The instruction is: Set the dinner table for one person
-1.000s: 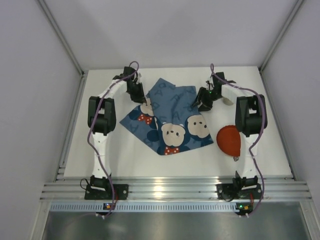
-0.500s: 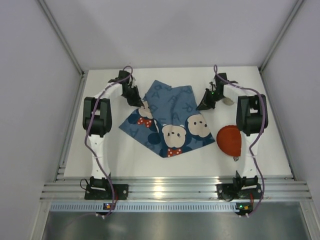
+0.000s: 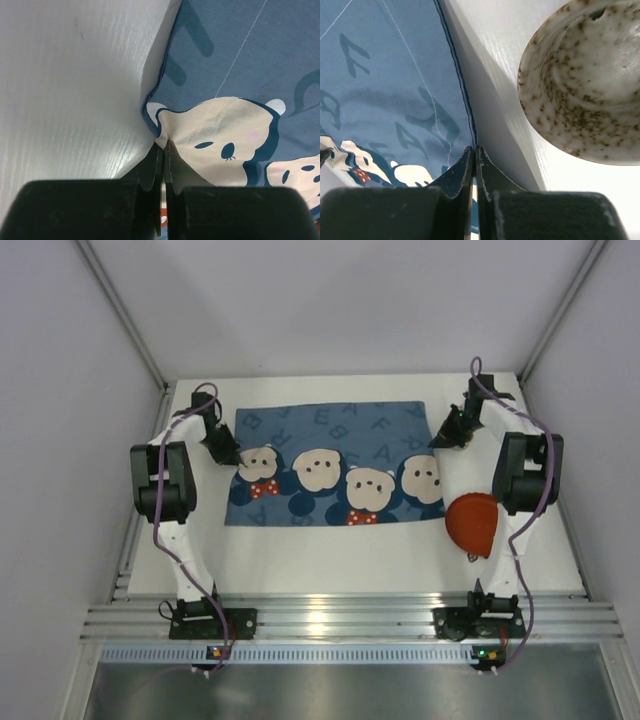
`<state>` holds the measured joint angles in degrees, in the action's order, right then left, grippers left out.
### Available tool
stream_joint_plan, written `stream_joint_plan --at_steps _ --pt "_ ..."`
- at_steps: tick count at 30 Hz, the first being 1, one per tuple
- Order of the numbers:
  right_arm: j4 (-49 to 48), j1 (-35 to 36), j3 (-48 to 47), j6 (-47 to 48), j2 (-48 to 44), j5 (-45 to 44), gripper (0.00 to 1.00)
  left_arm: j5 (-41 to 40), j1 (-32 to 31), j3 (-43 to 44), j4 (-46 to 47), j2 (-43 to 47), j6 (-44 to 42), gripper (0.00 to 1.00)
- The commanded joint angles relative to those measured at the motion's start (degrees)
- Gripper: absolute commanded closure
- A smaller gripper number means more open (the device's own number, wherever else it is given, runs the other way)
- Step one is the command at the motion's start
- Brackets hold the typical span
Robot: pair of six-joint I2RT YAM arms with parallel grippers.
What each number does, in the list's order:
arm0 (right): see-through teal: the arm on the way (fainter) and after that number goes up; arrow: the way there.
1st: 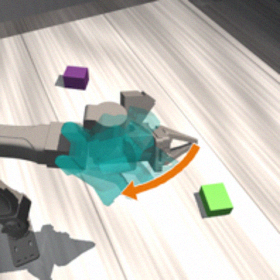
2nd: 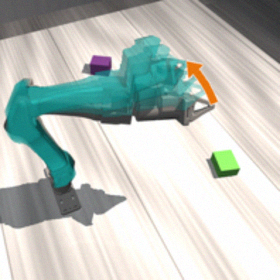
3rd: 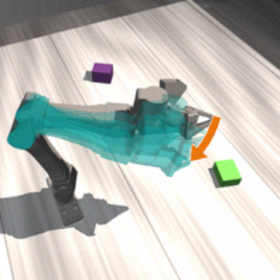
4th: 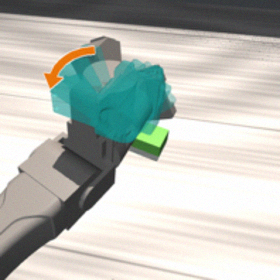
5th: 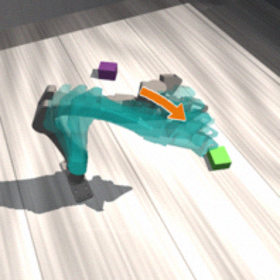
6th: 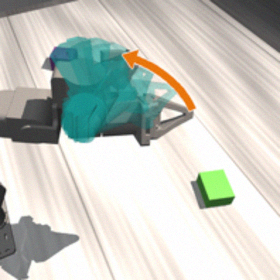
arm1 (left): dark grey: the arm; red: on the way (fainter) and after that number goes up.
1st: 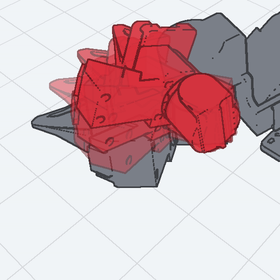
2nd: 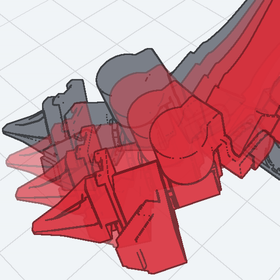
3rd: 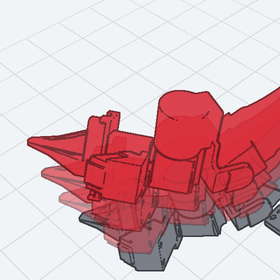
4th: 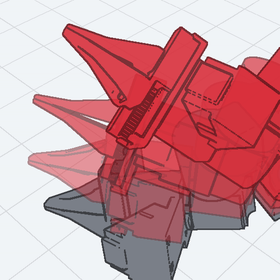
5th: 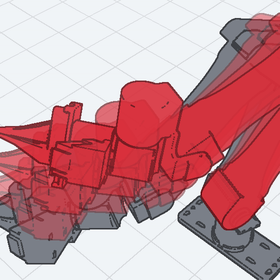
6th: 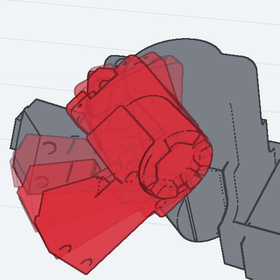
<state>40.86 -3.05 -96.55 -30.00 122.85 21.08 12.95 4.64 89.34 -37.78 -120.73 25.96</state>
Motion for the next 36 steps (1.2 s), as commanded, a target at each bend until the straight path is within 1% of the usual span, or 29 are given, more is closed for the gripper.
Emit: stream_joint_plan --at_steps 1,5,6,7,8,9,10,11,12,14,16,20,23,26,27,29,32,36 --pt "1.85 0.5 -1.71 0.64 -2.61 -0.26 1.0 -4.07 -0.86 -1.97 -1.24 4.35 -0.64 1.0" --pt "1.59 0.59 -2.23 1.61 -2.7 2.12 1.0 -4.95 -0.86 -3.12 -1.51 5.41 -1.26 1.0" --pt "1.42 0.59 -2.32 1.78 -2.96 2.3 0.91 -5.21 -0.78 -3.21 -1.51 5.59 -1.26 1.0" --pt "1.33 0.76 -2.5 1.96 -3.92 1.86 0.79 -5.39 -0.78 -3.38 -1.51 6.11 -1.08 0.99" --pt "1.33 0.85 -2.76 2.14 -4.54 1.6 0.68 -5.48 -0.86 -3.47 -1.33 6.38 -0.91 0.76" --pt "1.24 0.94 -3.11 2.14 -5.16 1.33 0.46 -5.48 -0.95 -3.56 -1.16 6.9 -0.82 0.59" --pt "1.41 1.03 -3.9 2.22 -6.55 0.98 0.39 -5.48 -0.87 -3.65 -0.72 7.87 -0.73 0.49" --pt "1.59 1.03 -4.34 2.14 -7.44 0.98 0.34 -5.57 -0.87 -3.56 -0.37 8.48 -0.73 0.4" --pt "1.68 1.03 -4.69 2.05 -8.32 0.72 0.29 -5.65 -0.95 -3.47 -0.02 9.01 -0.73 0.18" --pt "2.29 1.03 -5.49 1.96 -11.65 -0.68 0.26 -5.92 -0.87 -2.42 0.07 10.6 -0.47 0.02" --pt "3.08 0.5 -5.84 2.14 -14.64 -3.66 0.25 -6.18 -0.87 -1.45 -0.36 11.82 -0.03 0.02" --pt "5.54 -2.22 -6.45 3.27 -16.94 -10.08 0.25 -6.36 -1.91 -0.74 -0.72 13.85 1.29 0.01" --pt "8.79 -5.29 -7.77 3.72 -14.84 -13.17 0.25 -4.78 -2.97 -2.67 0.16 15.17 1.73 0.02" --pt "9.94 -7.76 -7.95 3.89 -12.72 -15.36 0.27 -3.73 -4.46 -5.48 1.04 15.96 1.73 0.02" --pt "10.03 -8.02 -7.95 3.9 -12.46 -16.24 0.28 -3.9 -4.47 -6.28 1.48 16.14 1.64 0.02" --pt "10.03 -8.2 -8.39 4.51 -11.58 -18.44 0.3 -3.64 -7.1 -8.82 2.44 16.84 1.73 0.02" --pt "10.12 -8.2 -9.53 4.51 -9.12 -18.53 0.31 -3.28 -8.77 -11.28 3.85 17.28 1.99 0.02" --pt "10.2 -7.94 -11.02 3.72 -5.0 -18.36 0.32 -2.58 -10.09 -12.52 4.47 17.19 1.99 0.03"
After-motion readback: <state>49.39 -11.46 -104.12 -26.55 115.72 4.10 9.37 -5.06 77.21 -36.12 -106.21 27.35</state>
